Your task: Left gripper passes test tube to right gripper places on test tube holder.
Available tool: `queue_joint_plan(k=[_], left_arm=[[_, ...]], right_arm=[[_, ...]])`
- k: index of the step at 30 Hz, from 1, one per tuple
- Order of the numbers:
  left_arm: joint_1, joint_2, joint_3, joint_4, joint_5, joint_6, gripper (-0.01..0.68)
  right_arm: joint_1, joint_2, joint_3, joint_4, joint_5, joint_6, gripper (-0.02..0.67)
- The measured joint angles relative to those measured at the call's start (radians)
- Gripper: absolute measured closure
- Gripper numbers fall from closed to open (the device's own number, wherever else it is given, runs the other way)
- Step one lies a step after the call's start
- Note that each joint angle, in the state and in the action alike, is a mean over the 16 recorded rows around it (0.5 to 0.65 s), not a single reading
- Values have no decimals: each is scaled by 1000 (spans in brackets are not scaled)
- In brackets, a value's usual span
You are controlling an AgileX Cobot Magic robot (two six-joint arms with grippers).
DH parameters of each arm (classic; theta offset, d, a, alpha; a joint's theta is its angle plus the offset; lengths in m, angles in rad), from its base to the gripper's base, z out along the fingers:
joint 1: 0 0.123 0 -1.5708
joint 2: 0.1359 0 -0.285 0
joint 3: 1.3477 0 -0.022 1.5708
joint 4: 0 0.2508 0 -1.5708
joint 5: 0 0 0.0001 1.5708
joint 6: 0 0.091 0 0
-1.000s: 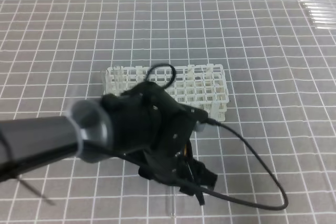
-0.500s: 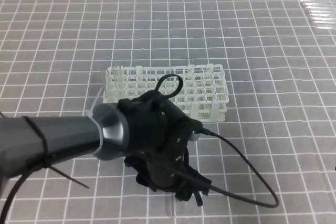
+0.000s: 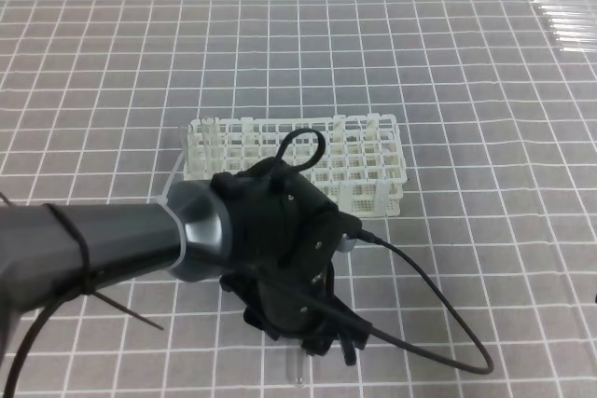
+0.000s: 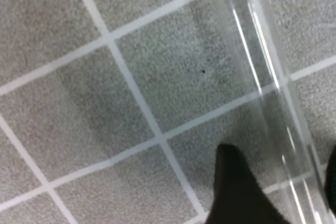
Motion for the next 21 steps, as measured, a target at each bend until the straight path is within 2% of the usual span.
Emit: queue_joint_plan(k=[12, 21], left_arm=[[1, 2, -4, -2, 44, 120, 591], [1, -21, -53, 7, 93, 196, 603]], right_arm=[[0, 0, 0, 58, 7, -69, 662], [0, 0, -2, 82, 28, -100, 662]])
